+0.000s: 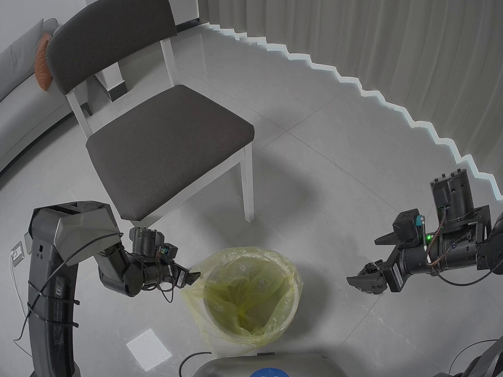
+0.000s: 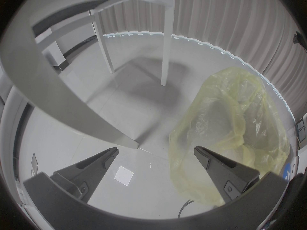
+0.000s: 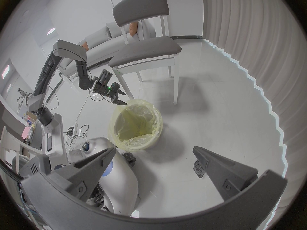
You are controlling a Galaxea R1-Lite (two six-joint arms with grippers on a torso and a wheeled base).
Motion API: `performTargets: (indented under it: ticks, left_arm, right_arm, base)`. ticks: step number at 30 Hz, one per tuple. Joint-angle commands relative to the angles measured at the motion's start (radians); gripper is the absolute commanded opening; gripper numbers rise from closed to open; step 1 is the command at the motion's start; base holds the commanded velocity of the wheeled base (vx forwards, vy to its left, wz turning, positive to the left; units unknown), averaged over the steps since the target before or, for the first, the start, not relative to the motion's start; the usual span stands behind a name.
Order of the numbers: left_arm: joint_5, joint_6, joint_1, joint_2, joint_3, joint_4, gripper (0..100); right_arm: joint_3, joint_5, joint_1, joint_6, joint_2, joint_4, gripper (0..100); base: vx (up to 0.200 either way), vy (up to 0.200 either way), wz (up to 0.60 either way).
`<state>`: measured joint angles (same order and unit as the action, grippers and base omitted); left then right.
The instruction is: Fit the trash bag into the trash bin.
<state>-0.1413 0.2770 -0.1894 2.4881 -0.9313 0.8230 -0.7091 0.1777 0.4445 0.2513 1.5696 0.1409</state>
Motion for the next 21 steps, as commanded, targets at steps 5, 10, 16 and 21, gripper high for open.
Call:
performTargets:
  ticks: [5,10,16,21]
  left_arm:
    - [0.002,-0.002,-0.044,0.022,-0.078,-0.054,100]
    - [0.002,-0.002,-0.071,0.032,-0.121,-0.081,100]
    - [0.000,-0.002,-0.070,0.017,-0.132,-0.110,100]
    - [-0.009,-0.027,-0.013,-0.060,-0.090,-0.102,100]
  right_arm:
    - [-0.038,0.000,0.005,0.002,0.060,0.002,100]
    - [-0.047,0.000,0.013,0.002,0.063,0.000,100]
    - [-0.047,0.000,0.013,0.002,0.066,-0.001,100]
    - [-0.064,0.002,0.013,0.002,0.095,0.000,100]
  base:
    - [0.000,0.000,0.00]
    - [0.000,0.000,0.00]
    - [0.000,0.000,0.00]
    - [0.000,0.000,0.00]
